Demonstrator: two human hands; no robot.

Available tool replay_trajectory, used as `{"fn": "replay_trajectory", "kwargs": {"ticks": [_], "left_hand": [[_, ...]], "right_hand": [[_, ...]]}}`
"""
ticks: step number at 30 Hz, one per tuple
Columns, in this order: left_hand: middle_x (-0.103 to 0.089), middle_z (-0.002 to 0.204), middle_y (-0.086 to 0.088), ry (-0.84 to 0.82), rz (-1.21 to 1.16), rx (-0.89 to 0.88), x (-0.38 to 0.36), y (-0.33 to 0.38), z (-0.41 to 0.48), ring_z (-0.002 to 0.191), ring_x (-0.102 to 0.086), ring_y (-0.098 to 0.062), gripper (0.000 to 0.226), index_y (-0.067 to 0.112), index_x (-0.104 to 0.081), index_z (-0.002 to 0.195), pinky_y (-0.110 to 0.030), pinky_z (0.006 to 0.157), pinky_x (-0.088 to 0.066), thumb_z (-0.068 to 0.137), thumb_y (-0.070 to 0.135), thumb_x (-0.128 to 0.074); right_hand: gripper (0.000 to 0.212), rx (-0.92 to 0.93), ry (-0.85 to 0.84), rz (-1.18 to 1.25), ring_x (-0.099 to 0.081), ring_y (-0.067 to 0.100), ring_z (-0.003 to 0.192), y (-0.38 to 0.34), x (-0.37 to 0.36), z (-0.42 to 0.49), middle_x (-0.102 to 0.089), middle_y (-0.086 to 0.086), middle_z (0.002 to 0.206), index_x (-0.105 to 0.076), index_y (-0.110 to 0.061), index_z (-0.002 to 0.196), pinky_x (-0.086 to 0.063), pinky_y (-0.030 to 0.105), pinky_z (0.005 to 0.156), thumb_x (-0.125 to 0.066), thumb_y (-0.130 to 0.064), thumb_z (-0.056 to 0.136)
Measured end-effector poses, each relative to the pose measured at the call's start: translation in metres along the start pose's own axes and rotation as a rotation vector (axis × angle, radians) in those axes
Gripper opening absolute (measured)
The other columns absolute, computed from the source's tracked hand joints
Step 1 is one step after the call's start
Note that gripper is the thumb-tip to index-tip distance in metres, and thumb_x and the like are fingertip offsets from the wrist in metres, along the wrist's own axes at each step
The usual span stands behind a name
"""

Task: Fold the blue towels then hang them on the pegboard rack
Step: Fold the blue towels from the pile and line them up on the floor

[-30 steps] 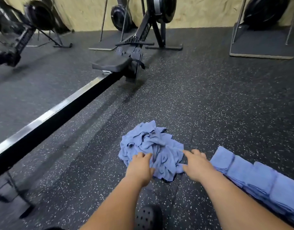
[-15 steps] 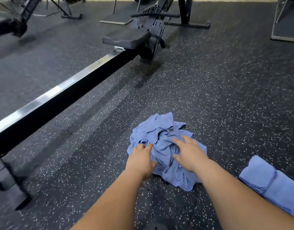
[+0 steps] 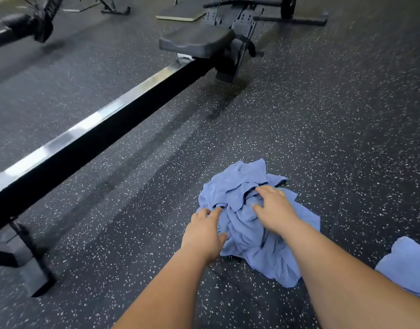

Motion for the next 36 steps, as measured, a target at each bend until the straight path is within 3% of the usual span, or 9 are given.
{"fn": "replay_trajectory", "kwargs": {"ticks": [4, 9, 11, 14, 19, 23, 27, 30, 36], "left_hand": [[-0.038, 0.157, -0.003, 0.092, -0.127, -0.018, 0.015, 0.024, 0.001, 0.140, -0.040, -0.029, 0.069, 0.029, -0.029, 0.163, -0.044, 0.111, -0.043, 0.102, 0.042, -0.060], [-0.050, 0.153, -0.002, 0.240, -0.220, -0.045, 0.056, 0.065, -0.005, 0.137, -0.047, -0.031, 0.060, 0.027, -0.040, 0.157, -0.046, 0.108, -0.045, 0.103, 0.043, -0.060], [-0.062, 0.142, 0.003, 0.290, -0.302, -0.049, 0.074, 0.074, -0.016, 0.130, -0.056, -0.026, 0.048, 0.029, -0.053, 0.148, -0.043, 0.105, -0.047, 0.103, 0.040, -0.061], [-0.075, 0.116, 0.012, 0.294, -0.386, -0.074, 0.098, 0.086, -0.040, 0.107, -0.069, -0.016, 0.021, 0.033, -0.069, 0.120, -0.036, 0.095, -0.053, 0.101, 0.038, -0.064], [-0.073, 0.096, 0.016, 0.290, -0.557, -0.230, 0.138, 0.123, -0.092, 0.079, -0.065, 0.002, 0.011, 0.027, -0.074, 0.108, -0.016, 0.076, -0.047, 0.099, 0.030, -0.068], [-0.074, 0.094, 0.013, 0.324, -0.604, -0.368, 0.174, 0.161, -0.142, 0.084, -0.069, -0.003, 0.016, 0.027, -0.075, 0.110, -0.011, 0.073, -0.047, 0.094, 0.031, -0.074], [-0.077, 0.086, 0.013, 0.334, -0.548, -0.455, 0.197, 0.184, -0.183, 0.080, -0.072, -0.008, 0.006, 0.030, -0.077, 0.096, -0.030, 0.080, -0.059, 0.092, 0.034, -0.077], [-0.077, 0.072, 0.006, 0.261, -0.641, -0.478, 0.197, 0.194, -0.212, 0.069, -0.076, -0.019, 0.014, 0.029, -0.074, 0.087, -0.042, 0.069, -0.064, 0.093, 0.041, -0.075], [-0.077, 0.078, 0.010, 0.312, -0.522, -0.572, 0.186, 0.228, -0.262, 0.075, -0.072, -0.010, 0.010, 0.029, -0.073, 0.090, -0.035, 0.076, -0.061, 0.095, 0.037, -0.074]], "right_hand": [[0.042, 0.100, 0.103, 0.103, -0.056, 0.021, 0.133, -0.017, 0.034, -0.016, -0.061, -0.007, 0.146, -0.066, -0.027, 0.139, -0.045, 0.039, 0.110, -0.057, -0.020, 0.099], [0.025, 0.161, 0.174, 0.133, -0.068, 0.010, 0.107, -0.043, 0.083, -0.053, -0.075, -0.019, 0.116, -0.081, -0.037, 0.112, -0.052, 0.032, 0.098, -0.069, -0.026, 0.094], [0.017, 0.170, 0.195, 0.159, -0.070, 0.003, 0.095, -0.052, 0.104, -0.073, -0.078, -0.024, 0.101, -0.083, -0.039, 0.100, -0.055, 0.030, 0.093, -0.075, -0.029, 0.089], [0.012, 0.190, 0.208, 0.249, -0.072, -0.004, 0.082, -0.062, 0.132, -0.105, -0.076, -0.027, 0.083, -0.084, -0.037, 0.087, -0.058, 0.028, 0.087, -0.083, -0.025, 0.084], [0.014, 0.213, 0.325, 0.368, -0.072, 0.000, 0.073, -0.076, 0.178, -0.168, -0.078, -0.017, 0.080, -0.081, -0.033, 0.085, -0.055, 0.023, 0.074, -0.089, -0.021, 0.082], [0.023, 0.229, 0.437, 0.500, -0.074, 0.020, 0.079, -0.079, 0.212, -0.223, -0.077, -0.005, 0.090, -0.076, -0.033, 0.095, -0.061, 0.036, 0.078, -0.084, -0.014, 0.086], [0.032, 0.221, 0.515, 0.578, -0.076, 0.022, 0.086, -0.074, 0.232, -0.284, -0.078, -0.007, 0.094, -0.070, -0.032, 0.106, -0.063, 0.042, 0.086, -0.080, -0.007, 0.090], [0.027, 0.186, 0.541, 0.544, -0.075, 0.014, 0.087, -0.062, 0.236, -0.329, -0.078, -0.011, 0.095, -0.072, -0.032, 0.104, -0.062, 0.039, 0.088, -0.076, -0.007, 0.093], [0.012, 0.093, 0.700, 0.256, -0.066, -0.002, 0.073, -0.042, 0.247, -0.400, -0.072, -0.019, 0.077, -0.072, -0.039, 0.086, -0.052, 0.023, 0.069, -0.077, -0.032, 0.094]]}}
Point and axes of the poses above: each hand's wrist, its own z-axis towards the middle knuckle, its own x-axis out of the back of the hand, y = z × x, the point moved 2 cm from there along z, towards the middle knuckle
